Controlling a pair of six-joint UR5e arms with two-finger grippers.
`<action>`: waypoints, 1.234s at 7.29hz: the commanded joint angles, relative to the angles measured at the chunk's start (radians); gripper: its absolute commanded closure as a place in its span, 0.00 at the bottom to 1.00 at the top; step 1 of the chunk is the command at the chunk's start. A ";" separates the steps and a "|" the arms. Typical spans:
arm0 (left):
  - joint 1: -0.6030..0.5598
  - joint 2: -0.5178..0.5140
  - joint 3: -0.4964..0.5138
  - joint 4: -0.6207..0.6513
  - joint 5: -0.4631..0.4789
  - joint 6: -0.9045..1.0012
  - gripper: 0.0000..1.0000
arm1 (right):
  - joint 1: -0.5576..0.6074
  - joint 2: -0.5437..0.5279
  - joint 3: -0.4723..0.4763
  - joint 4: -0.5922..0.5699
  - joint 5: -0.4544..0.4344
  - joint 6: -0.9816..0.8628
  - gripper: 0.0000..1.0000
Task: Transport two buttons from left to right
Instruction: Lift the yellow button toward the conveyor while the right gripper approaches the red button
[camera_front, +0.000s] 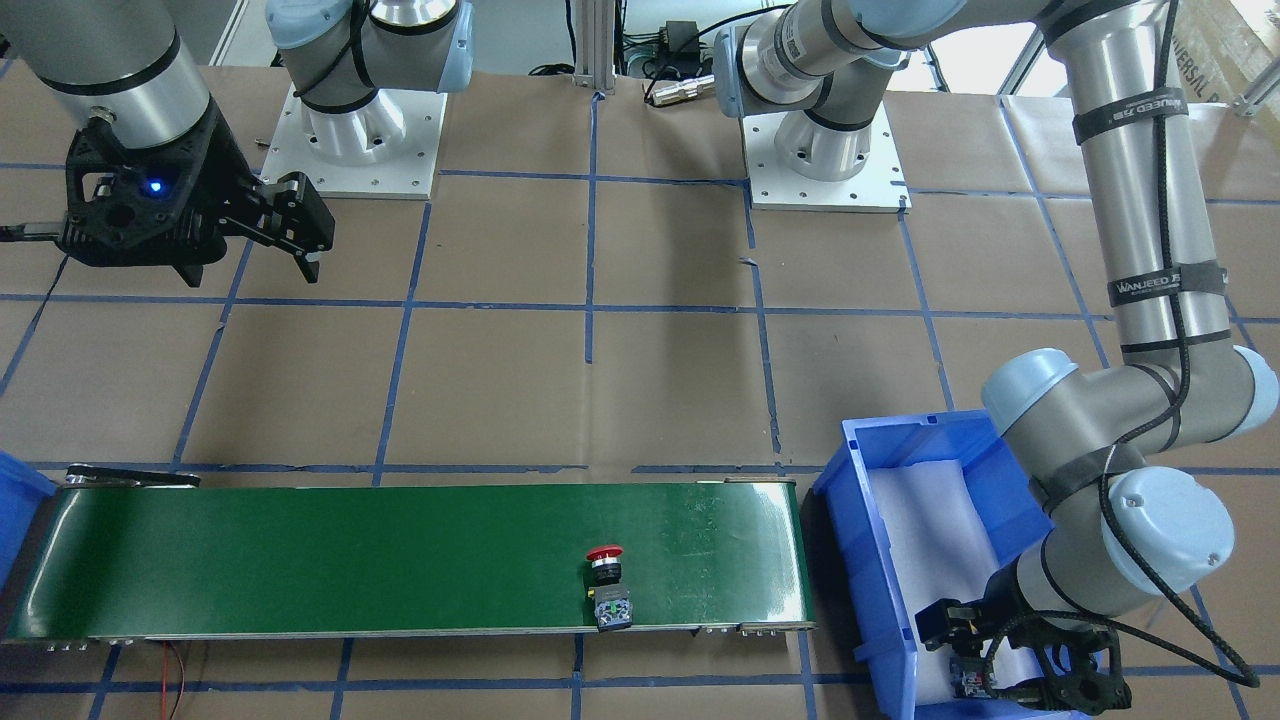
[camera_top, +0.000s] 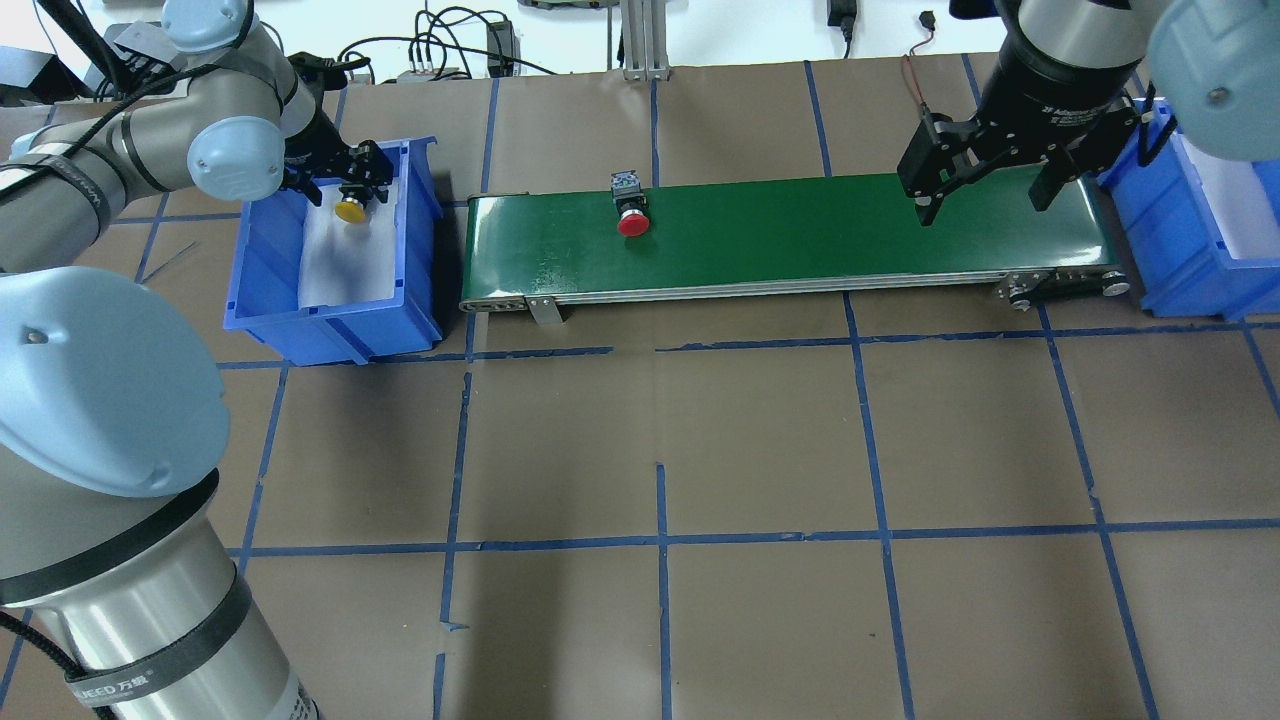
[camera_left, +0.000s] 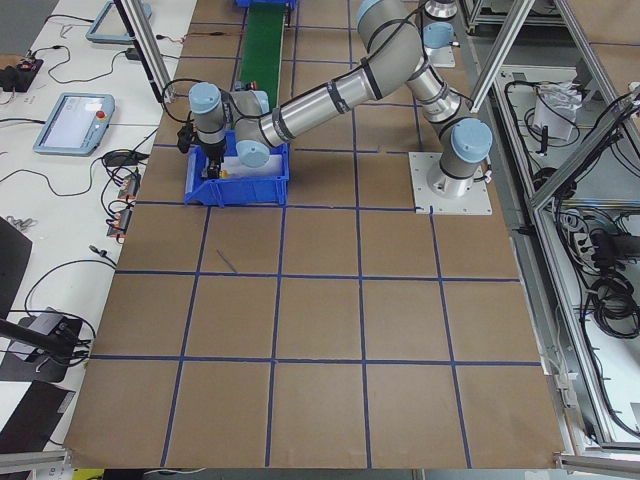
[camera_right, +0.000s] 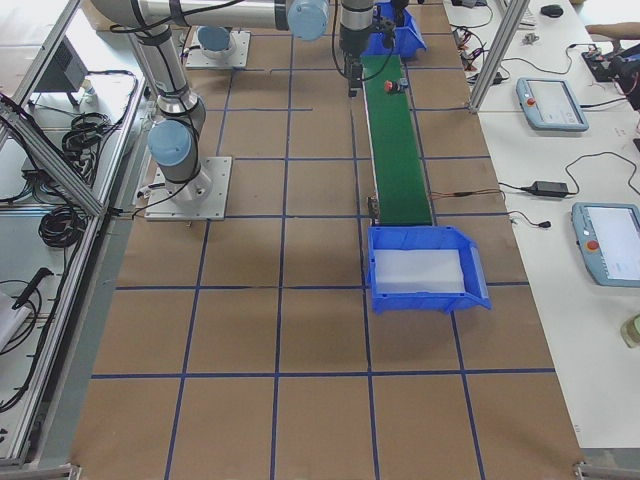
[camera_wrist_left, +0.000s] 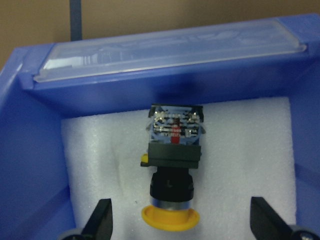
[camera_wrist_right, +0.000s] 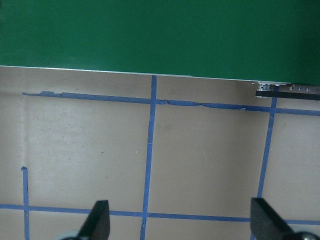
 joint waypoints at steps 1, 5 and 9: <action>0.000 -0.012 0.017 0.007 0.000 0.001 0.08 | 0.000 0.000 0.000 0.000 0.000 0.000 0.00; -0.011 -0.012 0.018 0.004 0.000 -0.056 0.56 | 0.000 -0.002 0.003 0.000 0.000 0.000 0.00; -0.009 0.067 0.019 -0.074 0.006 -0.059 0.68 | 0.000 0.000 0.005 0.000 0.000 0.000 0.00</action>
